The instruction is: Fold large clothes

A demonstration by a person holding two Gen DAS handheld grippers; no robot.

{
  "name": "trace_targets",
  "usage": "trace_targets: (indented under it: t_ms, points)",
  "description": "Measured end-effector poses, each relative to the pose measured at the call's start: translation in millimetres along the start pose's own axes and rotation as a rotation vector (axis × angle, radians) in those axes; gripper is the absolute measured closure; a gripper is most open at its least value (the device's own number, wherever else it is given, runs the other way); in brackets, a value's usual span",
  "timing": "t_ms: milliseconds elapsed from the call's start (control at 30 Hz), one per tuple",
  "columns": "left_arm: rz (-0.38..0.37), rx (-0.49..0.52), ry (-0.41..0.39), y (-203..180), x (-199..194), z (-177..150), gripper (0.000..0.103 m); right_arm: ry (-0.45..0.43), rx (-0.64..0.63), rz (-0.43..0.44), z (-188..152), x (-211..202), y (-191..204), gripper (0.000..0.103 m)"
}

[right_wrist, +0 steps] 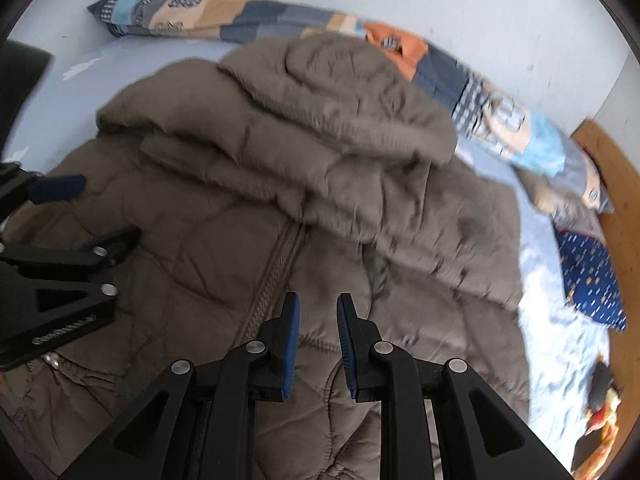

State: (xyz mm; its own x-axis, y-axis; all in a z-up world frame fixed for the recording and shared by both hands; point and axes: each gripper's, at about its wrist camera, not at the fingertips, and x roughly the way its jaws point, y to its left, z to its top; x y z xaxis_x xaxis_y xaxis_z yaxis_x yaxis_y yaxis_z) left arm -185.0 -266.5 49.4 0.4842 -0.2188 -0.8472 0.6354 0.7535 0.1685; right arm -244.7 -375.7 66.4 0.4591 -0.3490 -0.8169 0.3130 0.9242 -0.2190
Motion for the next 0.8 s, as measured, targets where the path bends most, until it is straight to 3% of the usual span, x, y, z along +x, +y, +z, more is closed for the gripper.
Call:
trace_targets:
  t_ms: [200, 300, 467, 633, 800]
  points:
    - [0.007, 0.001, -0.007, 1.1, -1.4, 1.6, 0.028, 0.064, 0.027, 0.031, -6.6, 19.4, -2.6, 0.082]
    - [-0.005, -0.028, -0.076, 9.4, -20.6, 6.4, 0.028, 0.032, 0.058, 0.038, -4.8, 2.7, -9.0, 0.082]
    - [0.028, -0.021, -0.196, 19.0, -53.3, 2.3, 0.028, -0.056, 0.012, -0.049, -8.9, -37.2, -8.8, 0.082]
    - [0.028, -0.055, -0.273, 33.8, -96.5, -27.9, 0.028, -0.148, -0.001, -0.132, -28.5, -90.0, -4.2, 0.074]
    - [0.005, -0.127, -0.281, 48.6, -134.6, -81.3, 0.028, -0.197, 0.011, -0.173, -62.2, -126.1, 2.1, 0.07]
